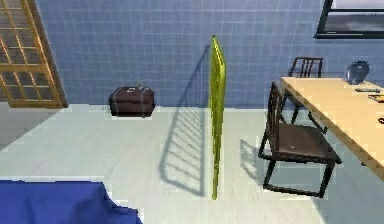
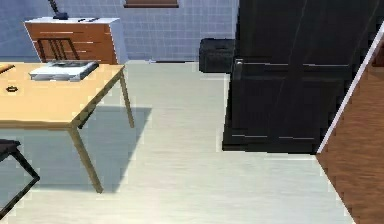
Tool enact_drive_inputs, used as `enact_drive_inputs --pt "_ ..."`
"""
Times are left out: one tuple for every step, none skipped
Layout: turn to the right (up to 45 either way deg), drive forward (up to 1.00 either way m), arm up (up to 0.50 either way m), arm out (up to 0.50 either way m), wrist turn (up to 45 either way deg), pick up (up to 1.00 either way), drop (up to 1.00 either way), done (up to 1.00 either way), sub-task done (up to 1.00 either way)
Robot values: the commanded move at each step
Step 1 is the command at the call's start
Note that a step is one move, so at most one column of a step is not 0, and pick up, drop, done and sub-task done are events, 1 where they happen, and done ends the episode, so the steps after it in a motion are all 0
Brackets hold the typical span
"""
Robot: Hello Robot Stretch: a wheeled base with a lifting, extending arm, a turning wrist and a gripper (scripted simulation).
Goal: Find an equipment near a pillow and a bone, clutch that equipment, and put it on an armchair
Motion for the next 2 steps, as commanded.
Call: enact_drive_inputs --pt "45.0 0.0 0.0 0.0 0.0 0.0 0.0 0.0 0.0" --pt "45.0 0.0 0.0 0.0 0.0 0.0 0.0 0.0 0.0"
